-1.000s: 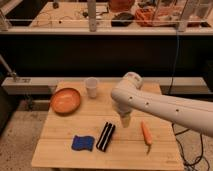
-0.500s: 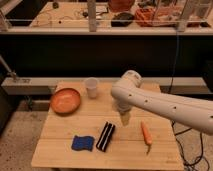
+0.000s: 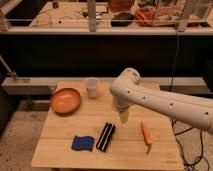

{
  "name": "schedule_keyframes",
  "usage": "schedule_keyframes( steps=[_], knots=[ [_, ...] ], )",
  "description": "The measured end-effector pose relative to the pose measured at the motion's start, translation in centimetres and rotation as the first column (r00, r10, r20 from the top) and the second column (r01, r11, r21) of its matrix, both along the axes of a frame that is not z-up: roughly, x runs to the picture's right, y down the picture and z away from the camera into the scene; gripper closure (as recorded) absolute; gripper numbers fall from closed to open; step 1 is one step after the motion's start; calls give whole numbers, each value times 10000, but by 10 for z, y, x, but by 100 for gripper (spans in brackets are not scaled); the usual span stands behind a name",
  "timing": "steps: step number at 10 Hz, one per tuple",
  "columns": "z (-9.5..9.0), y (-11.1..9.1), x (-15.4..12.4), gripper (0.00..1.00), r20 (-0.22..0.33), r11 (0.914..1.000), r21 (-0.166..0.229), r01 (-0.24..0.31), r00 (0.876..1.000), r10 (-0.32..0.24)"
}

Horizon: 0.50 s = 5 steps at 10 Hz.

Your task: Move the arm in a circular motion

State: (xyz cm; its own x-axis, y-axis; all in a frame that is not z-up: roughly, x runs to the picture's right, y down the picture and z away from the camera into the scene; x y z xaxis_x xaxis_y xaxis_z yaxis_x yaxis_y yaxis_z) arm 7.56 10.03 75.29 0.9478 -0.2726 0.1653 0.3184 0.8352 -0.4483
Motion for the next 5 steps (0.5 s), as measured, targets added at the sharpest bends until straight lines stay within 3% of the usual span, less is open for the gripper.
schedule_keyframes(
  steps=[5],
  knots=[
    [12, -13, 4, 20, 91, 10000, -48, -66, 9999, 66]
  ],
)
